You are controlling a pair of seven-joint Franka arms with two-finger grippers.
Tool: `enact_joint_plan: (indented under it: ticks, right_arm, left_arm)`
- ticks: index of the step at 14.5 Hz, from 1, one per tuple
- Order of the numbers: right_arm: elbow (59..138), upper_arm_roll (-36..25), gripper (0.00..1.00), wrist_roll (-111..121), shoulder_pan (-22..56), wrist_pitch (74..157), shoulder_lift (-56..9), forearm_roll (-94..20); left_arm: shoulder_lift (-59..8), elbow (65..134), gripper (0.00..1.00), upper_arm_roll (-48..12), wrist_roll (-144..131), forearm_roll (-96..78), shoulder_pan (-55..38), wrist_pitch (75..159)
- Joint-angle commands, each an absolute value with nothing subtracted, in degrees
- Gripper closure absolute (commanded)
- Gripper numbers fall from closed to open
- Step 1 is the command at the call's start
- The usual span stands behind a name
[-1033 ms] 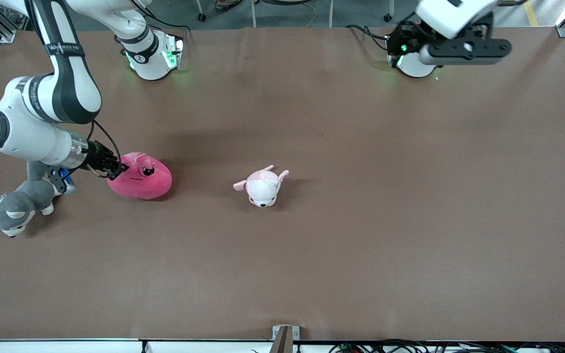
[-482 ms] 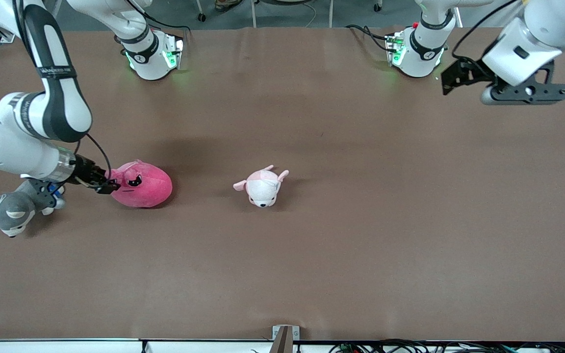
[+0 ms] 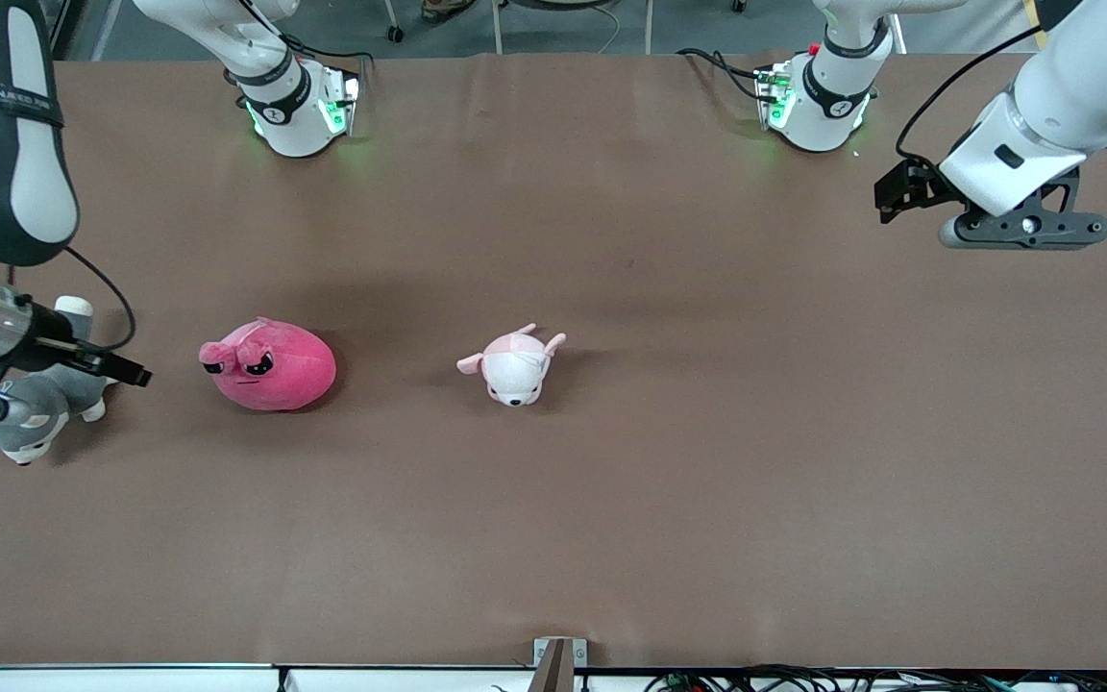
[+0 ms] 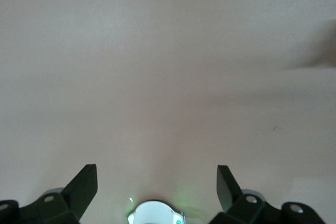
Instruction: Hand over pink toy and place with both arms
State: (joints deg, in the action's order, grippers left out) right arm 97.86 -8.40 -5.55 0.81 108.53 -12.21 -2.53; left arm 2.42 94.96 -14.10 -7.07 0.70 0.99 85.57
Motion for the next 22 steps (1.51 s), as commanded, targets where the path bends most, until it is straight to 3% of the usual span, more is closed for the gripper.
enact_joint_plan:
  ticks: [1,6,14,18,22]
  right_arm:
    - [91.8,-7.6,0.00,0.1,0.1,103.0,-13.3,1.3]
    - [87.2,-7.6,0.00,7.3,-1.3,96.2,-12.9,0.6]
    - [81.8,-7.4,0.00,7.6,-1.4,93.0,-13.0,0.9]
    - [81.6,-7.0,0.00,2.3,-0.6,85.6,-12.0,-0.9]
    - [82.4,-7.2,0.00,2.3,0.6,84.0,-8.9,-1.4]
  left_arm:
    - [2.7,94.9,0.00,-14.5,-0.4,1.2,5.3,87.2]
    - [2.7,94.6,0.00,-14.5,2.0,0.9,8.6,87.2]
    - [1.9,88.5,0.00,-14.4,2.7,-0.3,13.8,87.4]
    - [0.8,88.3,0.00,-14.4,3.2,-0.4,14.6,88.0]
    - [-0.4,88.2,0.00,-14.5,3.1,-0.4,14.5,88.1]
